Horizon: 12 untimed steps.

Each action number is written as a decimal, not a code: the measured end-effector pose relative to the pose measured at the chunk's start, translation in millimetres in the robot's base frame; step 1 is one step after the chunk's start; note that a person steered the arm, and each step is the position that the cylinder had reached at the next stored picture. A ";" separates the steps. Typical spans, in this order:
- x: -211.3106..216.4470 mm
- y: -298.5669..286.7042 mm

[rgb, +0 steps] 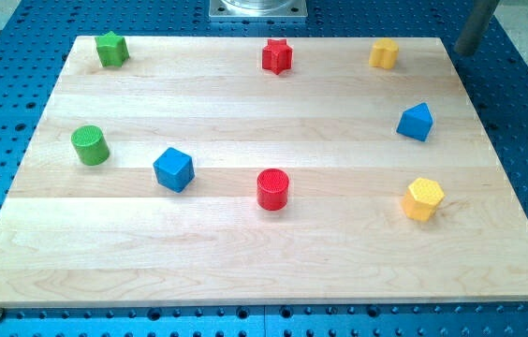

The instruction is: Move the red star vertically above the green circle

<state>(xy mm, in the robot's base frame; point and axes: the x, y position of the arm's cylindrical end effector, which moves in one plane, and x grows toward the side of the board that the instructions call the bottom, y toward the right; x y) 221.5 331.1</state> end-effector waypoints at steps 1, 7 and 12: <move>0.0 0.0; 21.2 -243.8; 70.8 -379.1</move>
<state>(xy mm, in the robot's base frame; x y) 292.3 -48.0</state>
